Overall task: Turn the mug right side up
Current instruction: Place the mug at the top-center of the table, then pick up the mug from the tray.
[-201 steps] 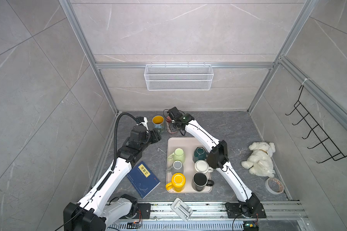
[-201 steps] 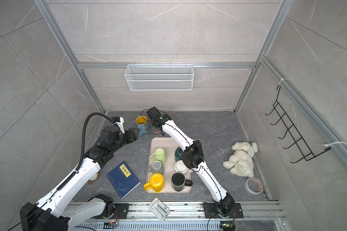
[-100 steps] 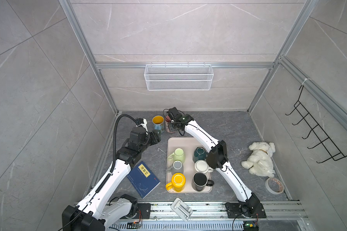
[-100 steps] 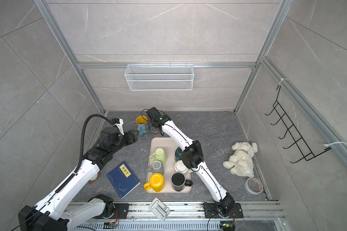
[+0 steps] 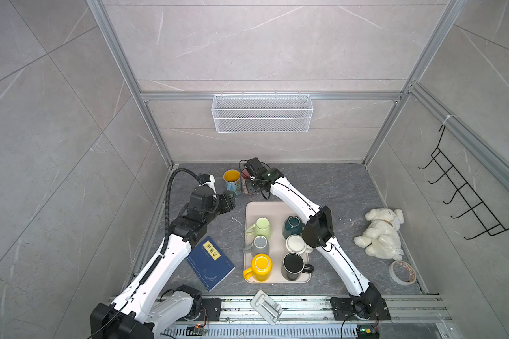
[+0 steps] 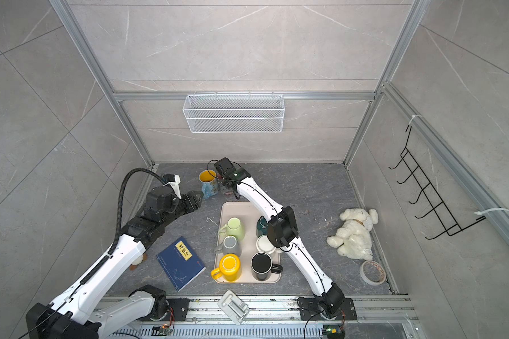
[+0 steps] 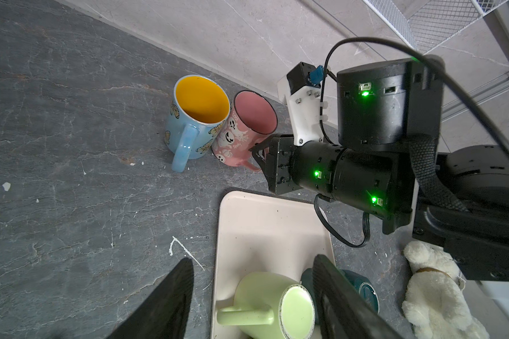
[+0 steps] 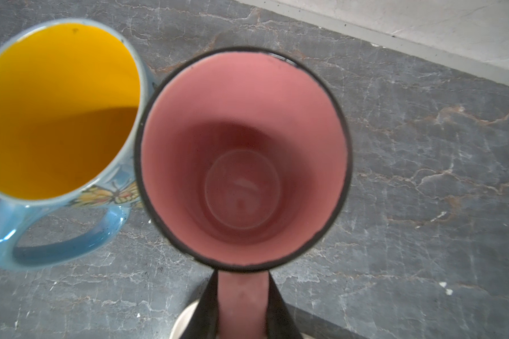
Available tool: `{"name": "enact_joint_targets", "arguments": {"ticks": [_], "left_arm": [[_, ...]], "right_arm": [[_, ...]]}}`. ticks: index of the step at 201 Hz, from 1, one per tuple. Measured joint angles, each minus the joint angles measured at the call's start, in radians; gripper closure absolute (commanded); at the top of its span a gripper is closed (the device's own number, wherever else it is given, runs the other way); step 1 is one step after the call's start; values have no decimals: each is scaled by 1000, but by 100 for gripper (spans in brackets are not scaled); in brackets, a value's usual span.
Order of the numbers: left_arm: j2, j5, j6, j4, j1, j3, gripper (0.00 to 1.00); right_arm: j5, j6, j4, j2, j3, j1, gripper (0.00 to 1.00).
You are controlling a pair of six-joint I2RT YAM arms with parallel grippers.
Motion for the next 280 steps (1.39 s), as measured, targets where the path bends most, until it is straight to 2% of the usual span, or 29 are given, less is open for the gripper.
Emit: {"name": "enact_joint_targets", "arguments": {"ticks": [36, 96, 117, 139, 172, 204, 234, 280], "left_arm": [[-11, 0, 0, -4, 1, 0, 33], [-22, 2, -1, -24, 1, 0, 33], [-23, 3, -10, -31, 1, 0, 32], [-22, 11, -26, -53, 1, 0, 32], [14, 48, -63, -82, 1, 21, 33], [63, 108, -150, -105, 1, 30, 38], [75, 166, -313, -72, 0, 2, 38], [39, 193, -627, 28, -2, -184, 41]], "right_arm": [[-10, 3, 4, 0, 8, 12, 51], [-11, 9, -5, -2, 10, 19, 38], [-11, 10, -10, -37, -37, 19, 31], [-10, 13, 3, -142, -169, 19, 29], [-2, 21, 111, -412, -515, 19, 25], [8, 39, 242, -661, -812, 19, 25], [24, 68, 332, -827, -1008, 19, 25], [55, 109, 383, -940, -1179, 19, 25]]}}
